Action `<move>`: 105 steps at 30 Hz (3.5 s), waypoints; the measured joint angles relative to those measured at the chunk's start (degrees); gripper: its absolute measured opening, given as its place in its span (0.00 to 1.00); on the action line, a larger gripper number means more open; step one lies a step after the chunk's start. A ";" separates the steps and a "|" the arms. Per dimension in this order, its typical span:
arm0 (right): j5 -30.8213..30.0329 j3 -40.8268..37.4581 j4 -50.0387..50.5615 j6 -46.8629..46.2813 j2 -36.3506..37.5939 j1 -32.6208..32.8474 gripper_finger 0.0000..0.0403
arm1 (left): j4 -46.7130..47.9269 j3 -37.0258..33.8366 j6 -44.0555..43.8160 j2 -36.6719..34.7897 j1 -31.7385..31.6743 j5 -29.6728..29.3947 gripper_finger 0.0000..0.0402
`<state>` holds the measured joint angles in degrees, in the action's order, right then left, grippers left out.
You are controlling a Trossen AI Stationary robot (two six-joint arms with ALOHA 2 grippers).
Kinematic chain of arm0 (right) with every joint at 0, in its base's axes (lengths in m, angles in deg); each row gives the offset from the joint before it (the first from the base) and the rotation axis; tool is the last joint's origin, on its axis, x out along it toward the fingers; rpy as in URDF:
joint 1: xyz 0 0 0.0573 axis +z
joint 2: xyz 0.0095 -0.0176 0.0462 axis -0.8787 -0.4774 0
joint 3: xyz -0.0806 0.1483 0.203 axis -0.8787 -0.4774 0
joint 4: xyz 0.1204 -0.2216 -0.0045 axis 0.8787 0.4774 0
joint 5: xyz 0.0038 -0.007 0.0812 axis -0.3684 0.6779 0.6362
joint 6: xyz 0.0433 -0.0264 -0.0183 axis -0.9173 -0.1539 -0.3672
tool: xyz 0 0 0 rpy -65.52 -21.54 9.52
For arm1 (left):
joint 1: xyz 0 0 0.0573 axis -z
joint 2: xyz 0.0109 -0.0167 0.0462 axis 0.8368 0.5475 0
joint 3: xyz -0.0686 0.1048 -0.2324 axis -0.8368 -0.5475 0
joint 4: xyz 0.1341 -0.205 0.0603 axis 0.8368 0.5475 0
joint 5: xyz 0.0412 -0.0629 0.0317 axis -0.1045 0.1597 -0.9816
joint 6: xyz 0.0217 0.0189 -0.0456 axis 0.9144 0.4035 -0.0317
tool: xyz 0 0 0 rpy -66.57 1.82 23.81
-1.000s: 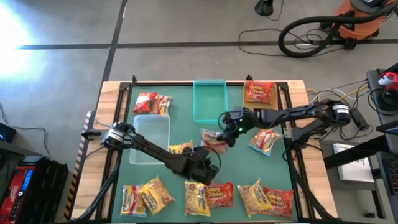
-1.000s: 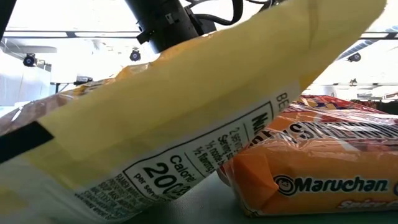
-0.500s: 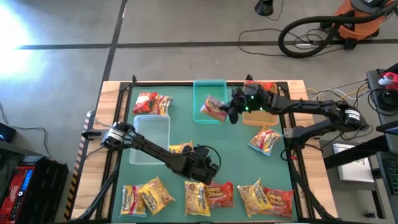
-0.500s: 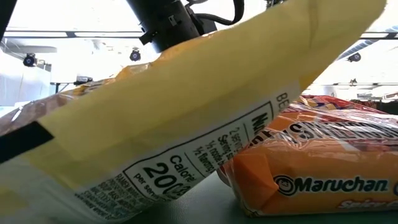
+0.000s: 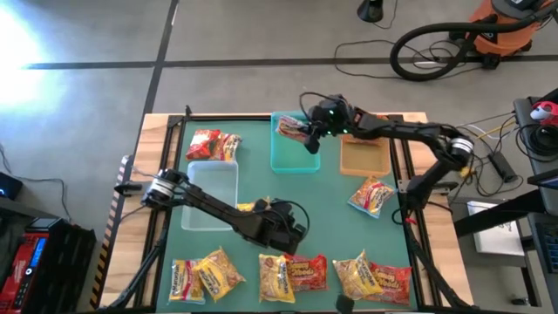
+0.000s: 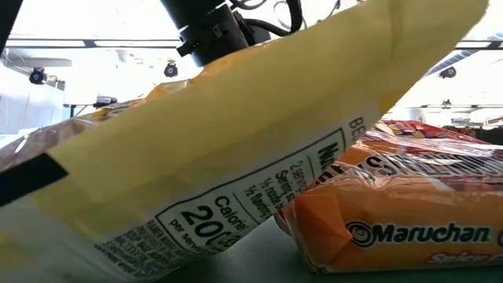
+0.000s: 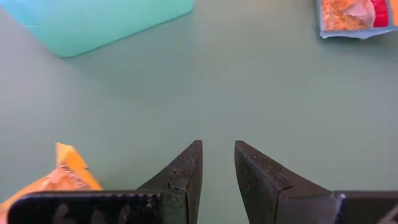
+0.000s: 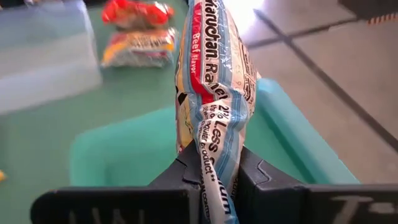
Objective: Sort Maruchan noodles
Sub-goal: Put the blue noodle pack into the blue bin, then put the yellow noodle pack into the transparent bin
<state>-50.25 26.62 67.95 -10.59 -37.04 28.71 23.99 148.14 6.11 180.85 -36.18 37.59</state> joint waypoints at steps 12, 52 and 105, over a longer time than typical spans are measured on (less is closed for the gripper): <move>-5.64 14.74 12.49 7.60 -12.11 -5.05 0.07 | 4.94 0.00 -2.99 -0.74 0.00 -0.24 0.19; -4.12 17.12 12.90 7.58 -17.04 -10.61 0.20 | 5.58 -0.07 -6.40 -1.10 -0.11 -0.15 0.19; 0.66 -23.68 -0.19 -49.06 26.48 29.46 0.23 | 8.40 -1.11 10.25 -3.73 -2.41 29.73 0.19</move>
<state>-49.59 2.94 67.76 -59.65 -10.57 58.17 32.39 147.03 16.36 177.12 -38.60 67.32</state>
